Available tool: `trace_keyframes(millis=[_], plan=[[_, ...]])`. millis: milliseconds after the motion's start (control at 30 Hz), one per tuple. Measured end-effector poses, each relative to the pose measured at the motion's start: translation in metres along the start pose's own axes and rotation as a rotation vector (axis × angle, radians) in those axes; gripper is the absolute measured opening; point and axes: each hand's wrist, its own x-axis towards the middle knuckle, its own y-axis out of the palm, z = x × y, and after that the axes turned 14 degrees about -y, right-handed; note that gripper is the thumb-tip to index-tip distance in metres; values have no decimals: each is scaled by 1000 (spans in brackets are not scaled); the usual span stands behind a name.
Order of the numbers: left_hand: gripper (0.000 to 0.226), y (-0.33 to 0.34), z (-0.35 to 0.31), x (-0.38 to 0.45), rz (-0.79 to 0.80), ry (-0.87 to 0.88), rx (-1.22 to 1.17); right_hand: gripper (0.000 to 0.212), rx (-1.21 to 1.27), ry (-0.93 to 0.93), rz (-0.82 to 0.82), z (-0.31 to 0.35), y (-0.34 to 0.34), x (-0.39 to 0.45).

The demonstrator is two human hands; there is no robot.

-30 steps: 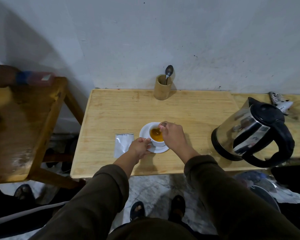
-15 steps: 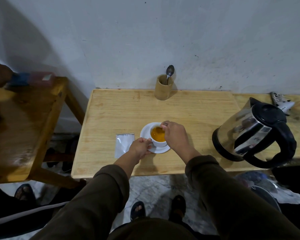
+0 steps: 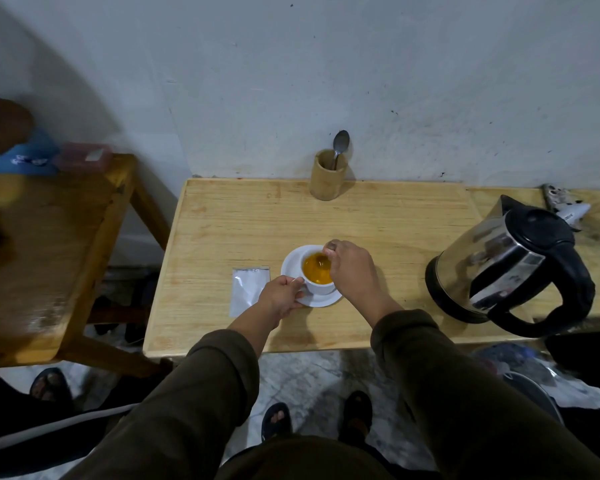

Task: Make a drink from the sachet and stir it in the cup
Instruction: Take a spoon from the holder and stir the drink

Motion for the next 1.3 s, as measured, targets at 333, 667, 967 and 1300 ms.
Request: trace_keyframes(millis=[333, 667, 967, 1300], plan=[[20, 0, 0, -1, -13, 9, 26, 26, 60, -22, 40, 5, -5, -3], [19, 2, -1, -4, -37, 25, 49, 29, -25, -58, 44, 1, 0, -3], [19, 0, 0, -2, -31, 13, 55, 28, 59, -14, 21, 2, -5, -6], [16, 1, 3, 5, -33, 19, 21, 27, 5, -60, -40, 3, 6, -9]])
